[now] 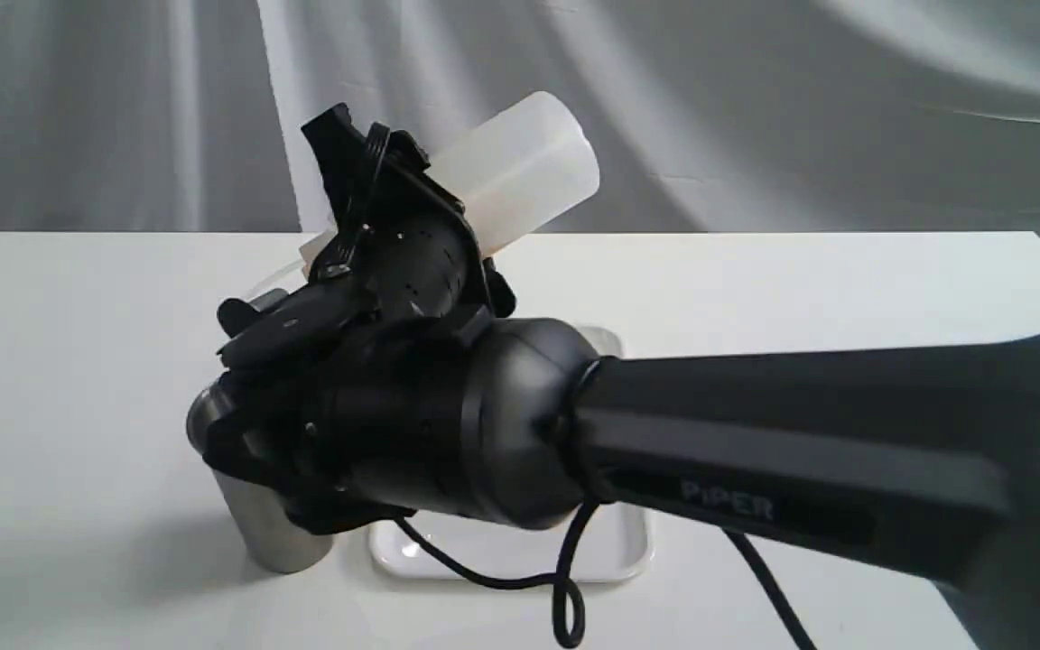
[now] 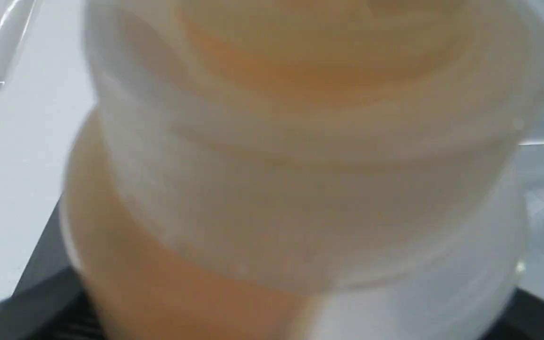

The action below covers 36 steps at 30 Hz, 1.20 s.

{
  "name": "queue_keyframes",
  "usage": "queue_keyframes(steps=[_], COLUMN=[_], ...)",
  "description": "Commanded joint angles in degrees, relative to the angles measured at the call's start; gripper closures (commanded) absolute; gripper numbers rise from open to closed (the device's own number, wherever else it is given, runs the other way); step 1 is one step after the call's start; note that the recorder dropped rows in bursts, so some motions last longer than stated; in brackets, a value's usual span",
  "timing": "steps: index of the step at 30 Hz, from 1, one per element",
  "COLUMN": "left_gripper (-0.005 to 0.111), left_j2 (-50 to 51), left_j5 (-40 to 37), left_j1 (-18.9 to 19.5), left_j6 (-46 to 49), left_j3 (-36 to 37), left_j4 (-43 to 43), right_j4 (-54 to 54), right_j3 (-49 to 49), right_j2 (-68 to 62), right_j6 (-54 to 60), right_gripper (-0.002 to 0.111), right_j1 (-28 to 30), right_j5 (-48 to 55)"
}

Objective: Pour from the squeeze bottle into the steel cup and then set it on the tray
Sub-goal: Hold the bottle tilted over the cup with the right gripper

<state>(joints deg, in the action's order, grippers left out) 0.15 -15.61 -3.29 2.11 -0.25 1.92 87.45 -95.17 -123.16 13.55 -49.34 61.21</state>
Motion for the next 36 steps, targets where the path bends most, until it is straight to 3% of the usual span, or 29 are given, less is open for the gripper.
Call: queue_keyframes(steps=[1, 22, 36], left_gripper=[0.107, 0.107, 0.107], left_j2=[-0.15, -0.15, -0.15], left_j5=[0.39, 0.39, 0.39], left_j1=[-0.33, -0.33, -0.33], left_j6=[-0.25, -0.26, -0.04], left_j3=[0.25, 0.25, 0.25], left_j4=[-0.04, -0.04, -0.04], right_j4=[3.41, 1.44, -0.95], right_j3=[-0.19, -0.19, -0.19], right_j2=[0.83, 0.83, 0.83], right_j6=[0.13, 1.82, -17.41], right_gripper=[0.108, 0.108, 0.108], right_j1=[0.07, 0.07, 0.07], right_j5=[0.68, 0.68, 0.92])
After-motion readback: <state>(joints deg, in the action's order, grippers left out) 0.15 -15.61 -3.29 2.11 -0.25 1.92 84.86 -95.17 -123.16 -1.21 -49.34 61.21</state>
